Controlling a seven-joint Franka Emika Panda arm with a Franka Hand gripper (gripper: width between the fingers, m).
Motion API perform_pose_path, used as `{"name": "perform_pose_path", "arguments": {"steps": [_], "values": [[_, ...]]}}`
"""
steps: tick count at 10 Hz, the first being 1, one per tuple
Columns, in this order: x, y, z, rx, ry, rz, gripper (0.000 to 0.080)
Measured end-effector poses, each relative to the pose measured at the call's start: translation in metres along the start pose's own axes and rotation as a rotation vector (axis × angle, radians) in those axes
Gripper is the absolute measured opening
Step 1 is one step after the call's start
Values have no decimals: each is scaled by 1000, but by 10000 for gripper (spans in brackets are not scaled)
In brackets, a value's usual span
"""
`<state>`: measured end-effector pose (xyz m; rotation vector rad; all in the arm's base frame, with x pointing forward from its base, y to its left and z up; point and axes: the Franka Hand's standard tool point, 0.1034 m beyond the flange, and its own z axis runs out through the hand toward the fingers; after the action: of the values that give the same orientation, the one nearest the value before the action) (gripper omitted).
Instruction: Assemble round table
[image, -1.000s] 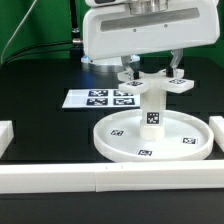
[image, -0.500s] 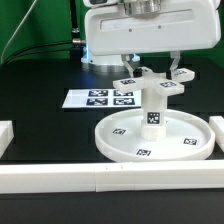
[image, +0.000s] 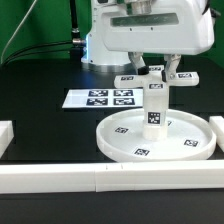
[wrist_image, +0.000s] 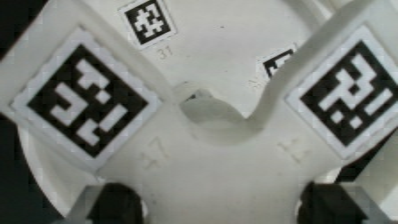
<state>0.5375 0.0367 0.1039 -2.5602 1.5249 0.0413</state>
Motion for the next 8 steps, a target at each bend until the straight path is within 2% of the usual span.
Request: {"name": "perform_pose_path", "arguments": {"steps": [8], "values": [[-1, -4, 0, 23, 4, 678, 433]]}}
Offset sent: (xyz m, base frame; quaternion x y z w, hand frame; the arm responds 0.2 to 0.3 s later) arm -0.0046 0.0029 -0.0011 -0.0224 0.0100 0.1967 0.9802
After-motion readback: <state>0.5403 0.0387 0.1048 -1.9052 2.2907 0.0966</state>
